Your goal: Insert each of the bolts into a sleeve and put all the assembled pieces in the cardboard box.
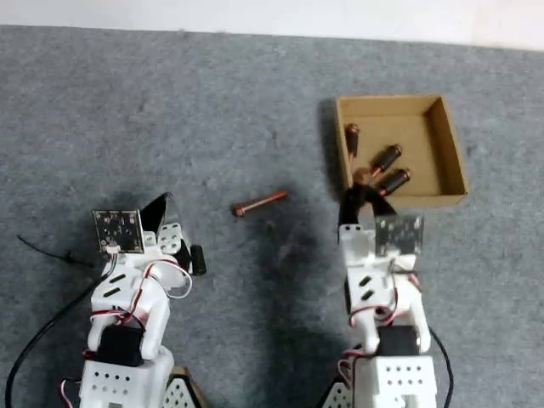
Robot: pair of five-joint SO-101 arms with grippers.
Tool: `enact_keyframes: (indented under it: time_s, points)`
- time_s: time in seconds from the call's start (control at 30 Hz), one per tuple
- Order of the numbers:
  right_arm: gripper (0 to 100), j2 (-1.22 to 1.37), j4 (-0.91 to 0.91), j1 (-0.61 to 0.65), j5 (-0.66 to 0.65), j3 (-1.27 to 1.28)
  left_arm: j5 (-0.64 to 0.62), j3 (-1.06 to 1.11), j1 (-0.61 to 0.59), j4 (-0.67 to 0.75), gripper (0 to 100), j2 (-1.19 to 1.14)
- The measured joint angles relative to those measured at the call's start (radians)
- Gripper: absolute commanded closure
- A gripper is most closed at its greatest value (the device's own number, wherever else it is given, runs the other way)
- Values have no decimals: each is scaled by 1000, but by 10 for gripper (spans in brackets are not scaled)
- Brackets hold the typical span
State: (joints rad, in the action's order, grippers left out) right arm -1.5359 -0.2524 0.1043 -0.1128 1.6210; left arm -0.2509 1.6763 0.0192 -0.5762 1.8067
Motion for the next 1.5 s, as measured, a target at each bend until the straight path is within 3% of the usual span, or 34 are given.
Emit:
enact_keyframes:
  time_s: [0.33,0.7,0.93,1.17,1.5]
  points:
    - [992,815,267,-163,269,-404,0,0,0,0,993,0]
    - [992,1425,559,-285,319,-609,0,0,0,0,993,0]
    - [989,1513,577,-295,319,-660,0,0,0,0,993,0]
    - [854,1513,577,-295,319,-660,0,0,0,0,993,0]
    - [853,1511,580,-275,272,-661,0,0,0,0,993,0]
